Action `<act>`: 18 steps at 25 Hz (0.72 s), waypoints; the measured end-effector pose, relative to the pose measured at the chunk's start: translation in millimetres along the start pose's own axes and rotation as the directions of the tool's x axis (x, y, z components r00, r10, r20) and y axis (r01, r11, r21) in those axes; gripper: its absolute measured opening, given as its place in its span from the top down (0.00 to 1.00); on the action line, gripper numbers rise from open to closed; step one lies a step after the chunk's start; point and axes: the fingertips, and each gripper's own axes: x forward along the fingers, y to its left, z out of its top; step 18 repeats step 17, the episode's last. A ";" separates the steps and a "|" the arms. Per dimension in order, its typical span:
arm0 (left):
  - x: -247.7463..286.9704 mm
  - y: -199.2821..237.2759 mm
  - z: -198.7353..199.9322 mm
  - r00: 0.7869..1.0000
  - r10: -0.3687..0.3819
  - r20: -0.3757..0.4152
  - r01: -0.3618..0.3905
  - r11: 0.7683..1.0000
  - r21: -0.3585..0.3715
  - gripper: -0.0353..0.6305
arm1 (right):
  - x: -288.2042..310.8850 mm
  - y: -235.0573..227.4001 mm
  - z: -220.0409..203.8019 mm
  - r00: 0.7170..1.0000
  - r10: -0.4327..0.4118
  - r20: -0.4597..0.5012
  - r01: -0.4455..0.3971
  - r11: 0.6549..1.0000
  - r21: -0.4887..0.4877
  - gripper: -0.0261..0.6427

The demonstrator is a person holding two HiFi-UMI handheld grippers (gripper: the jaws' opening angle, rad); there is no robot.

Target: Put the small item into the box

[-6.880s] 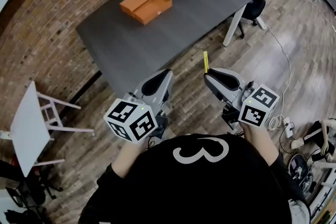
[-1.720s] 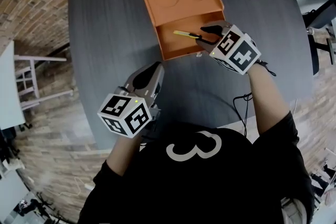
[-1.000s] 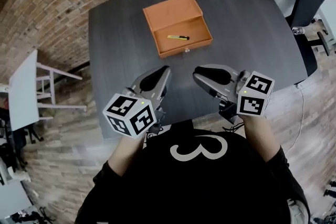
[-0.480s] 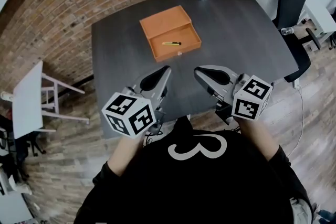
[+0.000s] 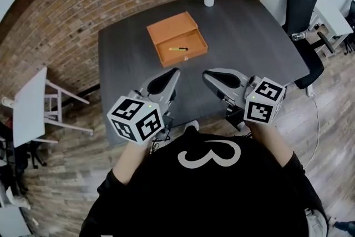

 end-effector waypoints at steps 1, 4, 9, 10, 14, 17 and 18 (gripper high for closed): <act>-1.0 -1.2 1.9 1.000 -0.001 0.008 0.001 1.000 0.002 0.93 | -1.7 0.3 0.0 1.000 -0.004 0.001 0.004 1.000 -0.006 0.96; -3.3 -5.0 2.6 1.000 -0.003 0.023 0.003 1.000 -0.002 0.93 | -7.2 0.6 1.1 1.000 -0.015 0.004 0.015 1.000 -0.012 0.96; -2.6 -11.2 -4.2 1.000 -0.004 0.017 0.004 1.000 -0.007 0.93 | -10.8 4.3 2.4 1.000 -0.014 0.006 0.014 0.999 -0.032 0.96; -2.3 -12.1 -5.8 1.000 -0.004 0.015 0.004 1.000 -0.006 0.93 | -11.0 4.8 1.9 1.000 -0.014 0.006 0.014 0.999 -0.034 0.96; -0.8 -13.1 -7.7 1.000 -0.005 0.011 0.005 1.000 -0.003 0.93 | -10.7 6.0 2.4 1.000 -0.006 0.016 0.006 0.999 -0.034 0.96; 0.6 -13.6 -7.2 1.000 -0.005 0.009 0.005 1.000 -0.001 0.93 | -10.6 5.1 3.0 1.000 -0.004 0.015 0.005 0.999 -0.038 0.96; 0.6 -13.6 -7.2 1.000 -0.005 0.009 0.005 1.000 -0.001 0.93 | -10.6 5.1 3.0 1.000 -0.004 0.015 0.005 0.999 -0.038 0.96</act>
